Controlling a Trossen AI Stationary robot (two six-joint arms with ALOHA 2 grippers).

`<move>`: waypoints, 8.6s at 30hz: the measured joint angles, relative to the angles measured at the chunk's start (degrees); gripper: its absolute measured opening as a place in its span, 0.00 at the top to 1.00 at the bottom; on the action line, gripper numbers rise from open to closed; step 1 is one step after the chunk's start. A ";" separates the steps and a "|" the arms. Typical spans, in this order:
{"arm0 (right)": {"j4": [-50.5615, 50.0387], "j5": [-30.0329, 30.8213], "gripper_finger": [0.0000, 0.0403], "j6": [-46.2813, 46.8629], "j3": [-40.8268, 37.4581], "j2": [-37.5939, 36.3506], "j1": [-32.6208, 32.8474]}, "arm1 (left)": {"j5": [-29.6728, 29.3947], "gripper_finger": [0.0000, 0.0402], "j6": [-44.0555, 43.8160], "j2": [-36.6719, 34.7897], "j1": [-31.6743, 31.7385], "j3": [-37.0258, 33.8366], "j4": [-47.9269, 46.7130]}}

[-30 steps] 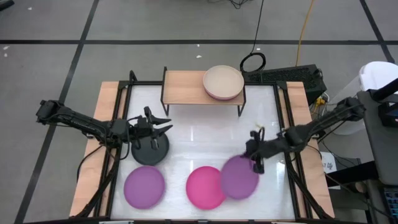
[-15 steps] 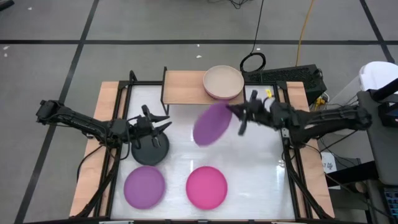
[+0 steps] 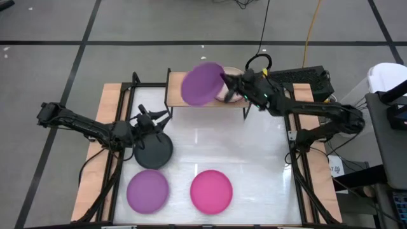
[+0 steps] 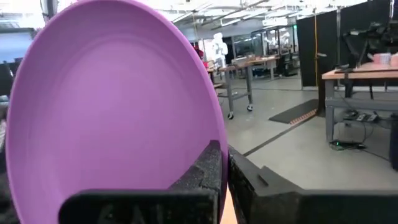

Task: Place and stack plates onto a shelf
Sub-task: Put the right purple plate on the shelf, then stack the black plate on top of the purple plate on the shelf, then stack the pink plate on top of the black plate on the shelf

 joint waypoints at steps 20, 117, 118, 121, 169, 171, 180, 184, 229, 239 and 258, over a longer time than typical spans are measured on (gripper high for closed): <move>-6.81 -7.86 1.00 2.28 16.06 23.30 -10.10 | -11.54 0.70 14.60 -9.44 -6.27 0.00 -2.98; -45.89 -14.80 0.84 -19.23 15.91 -12.98 21.49 | 32.39 0.69 -54.55 42.03 -5.13 30.91 -79.62; -45.98 -14.80 0.84 -19.23 15.91 -12.98 21.49 | 32.59 0.69 -54.75 42.57 -4.90 30.91 -79.54; -46.44 -14.80 0.84 -19.23 15.91 -12.98 21.49 | 33.13 0.69 -56.22 43.73 -4.13 30.91 -79.78; -39.35 -10.52 0.84 -21.78 7.12 -13.20 21.45 | 36.30 0.70 -61.40 52.09 -5.60 40.28 -85.53; -39.31 -10.52 0.84 -21.78 7.12 -13.20 21.45 | 35.67 0.71 -58.66 52.08 -5.51 40.30 -86.67; -39.34 -10.54 0.84 -21.78 7.12 -13.20 21.45 | 36.63 0.97 -51.43 48.19 -5.63 45.21 -92.49; -39.18 -10.54 0.84 -21.76 7.12 -13.20 21.45 | 38.73 0.98 -43.65 46.52 -7.46 52.11 -95.12; -38.30 -10.61 0.84 -21.92 7.12 -15.08 21.47 | 29.88 0.82 11.66 45.39 27.12 79.06 -101.18; -38.48 -10.63 0.84 -21.76 7.12 -15.08 21.47 | 19.28 0.54 9.67 44.05 27.08 79.12 -100.51; -44.85 -10.87 0.84 -8.38 -4.06 -14.34 34.69 | 10.79 0.65 -12.87 14.28 6.97 54.31 -79.83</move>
